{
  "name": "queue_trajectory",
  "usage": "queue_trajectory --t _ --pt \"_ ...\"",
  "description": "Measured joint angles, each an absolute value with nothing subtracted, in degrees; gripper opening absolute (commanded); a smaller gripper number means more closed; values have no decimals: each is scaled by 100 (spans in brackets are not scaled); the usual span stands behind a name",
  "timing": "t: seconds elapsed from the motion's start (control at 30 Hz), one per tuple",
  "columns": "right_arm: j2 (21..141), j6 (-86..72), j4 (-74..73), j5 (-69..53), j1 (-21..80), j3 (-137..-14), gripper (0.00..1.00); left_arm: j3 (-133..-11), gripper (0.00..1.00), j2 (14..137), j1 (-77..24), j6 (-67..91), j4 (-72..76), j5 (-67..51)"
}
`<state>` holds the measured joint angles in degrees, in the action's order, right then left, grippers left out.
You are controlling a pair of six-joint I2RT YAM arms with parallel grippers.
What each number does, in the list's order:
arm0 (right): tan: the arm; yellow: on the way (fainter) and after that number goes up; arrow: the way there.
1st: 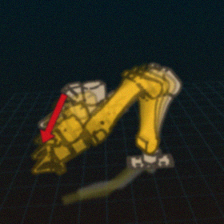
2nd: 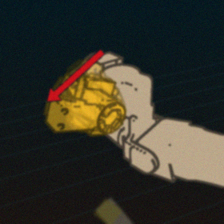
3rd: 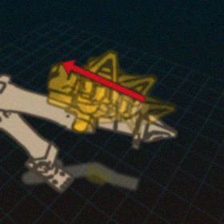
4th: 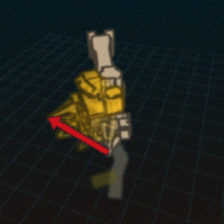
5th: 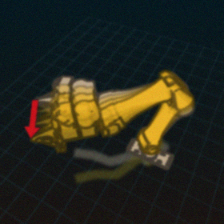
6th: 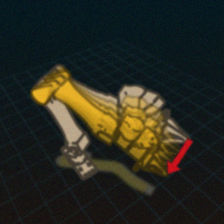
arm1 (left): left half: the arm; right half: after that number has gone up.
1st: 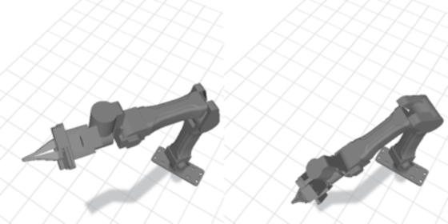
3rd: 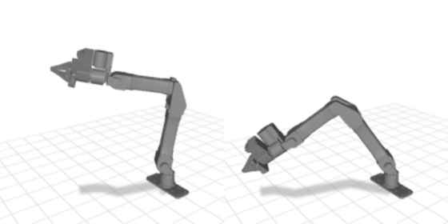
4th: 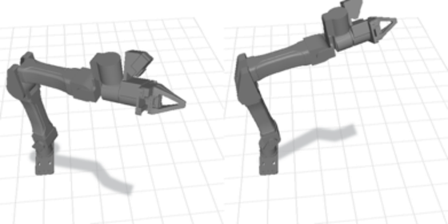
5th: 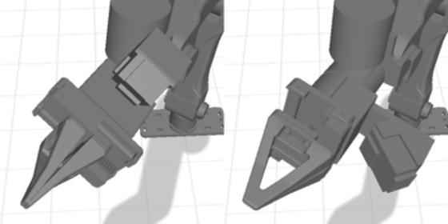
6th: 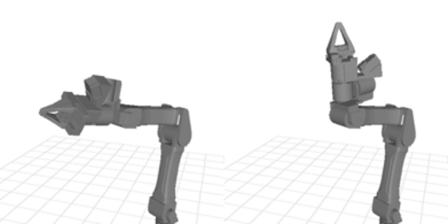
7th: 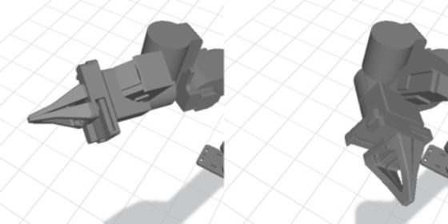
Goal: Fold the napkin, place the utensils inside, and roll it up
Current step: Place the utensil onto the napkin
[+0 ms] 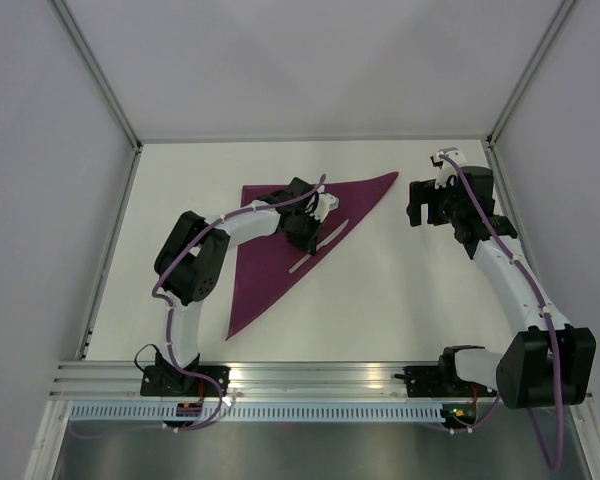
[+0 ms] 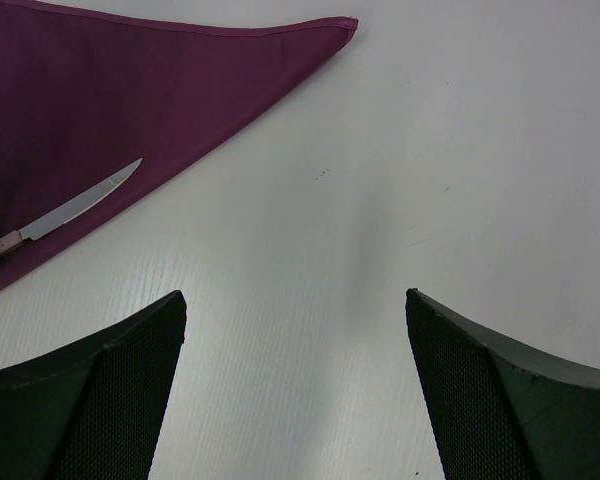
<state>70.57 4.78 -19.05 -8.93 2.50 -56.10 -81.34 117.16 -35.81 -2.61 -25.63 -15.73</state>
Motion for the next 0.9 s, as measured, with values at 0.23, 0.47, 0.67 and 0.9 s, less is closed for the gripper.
queue_trajectory --t 0.23,0.47,0.67,0.9 --pt "7061 478 -1905 -893 250 -5610 95 -8128 2 11688 -3583 -233 -2563 -1667" --pt "7067 478 -1905 -893 250 -5610 95 -8114 2 11681 -3583 -161 -2563 -1667" --pt "7109 480 -1905 -893 250 -5610 95 -8114 4 11681 -3586 -67 -2563 -1667" --pt "7111 480 -1905 -893 250 -5610 95 -8114 21 11681 -3588 -14 -2563 -1662"
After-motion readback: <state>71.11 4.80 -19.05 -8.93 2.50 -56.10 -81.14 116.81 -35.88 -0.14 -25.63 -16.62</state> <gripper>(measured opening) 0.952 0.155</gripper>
